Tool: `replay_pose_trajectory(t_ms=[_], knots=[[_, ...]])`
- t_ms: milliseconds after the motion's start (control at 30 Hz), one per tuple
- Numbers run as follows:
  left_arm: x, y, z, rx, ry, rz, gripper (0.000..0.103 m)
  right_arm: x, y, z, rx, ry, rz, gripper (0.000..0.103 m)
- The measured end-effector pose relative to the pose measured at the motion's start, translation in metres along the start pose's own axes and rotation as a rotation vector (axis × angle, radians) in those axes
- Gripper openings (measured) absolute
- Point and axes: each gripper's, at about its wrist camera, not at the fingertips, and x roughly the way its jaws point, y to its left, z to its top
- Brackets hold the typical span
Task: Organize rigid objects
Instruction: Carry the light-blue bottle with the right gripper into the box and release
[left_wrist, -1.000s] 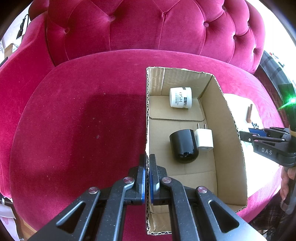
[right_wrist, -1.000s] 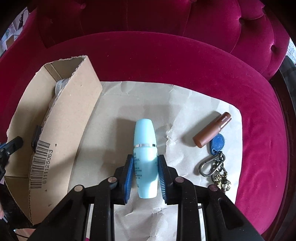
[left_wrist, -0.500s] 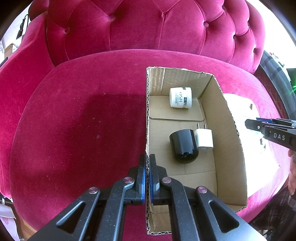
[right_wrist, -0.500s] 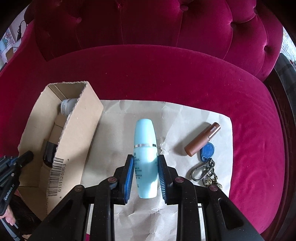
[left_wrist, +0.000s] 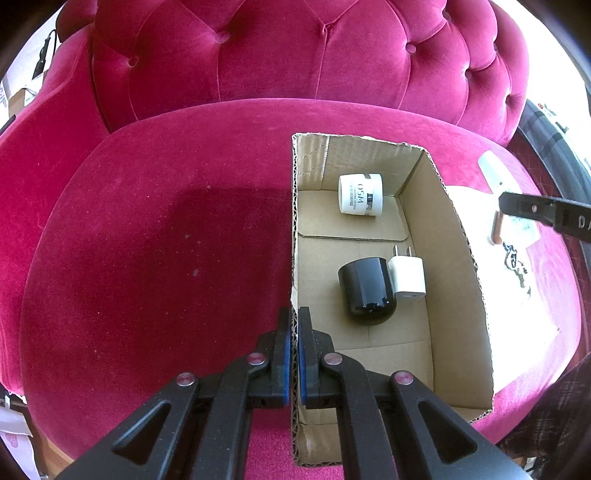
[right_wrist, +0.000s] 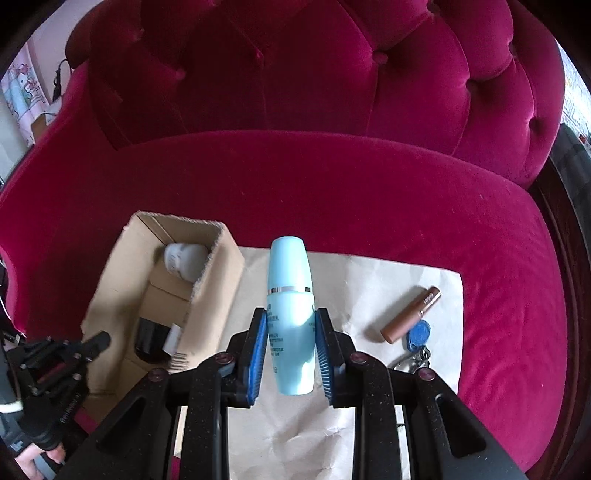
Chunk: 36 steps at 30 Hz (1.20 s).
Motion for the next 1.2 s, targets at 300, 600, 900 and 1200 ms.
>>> replay_pose_trajectory(t_ms=[300,600,900,1200], knots=[[0.000,0.000,0.000,-0.001,0.000,0.000,0.003,-0.010,0.023,0.011,-0.025,-0.042,0.047,0.027],[-0.001,-0.001,-0.001,0.002,0.000,0.002,0.003,-0.013,0.054,0.020,-0.071,-0.063,0.110,0.027],[-0.001,-0.001,-0.001,0.001,0.000,0.002,0.003,-0.009,0.079,0.023,-0.117,-0.060,0.146,0.027],[-0.002,0.000,-0.003,-0.001,0.001,0.001,0.003,0.001,0.095,0.022,-0.152,-0.037,0.188,0.027]])
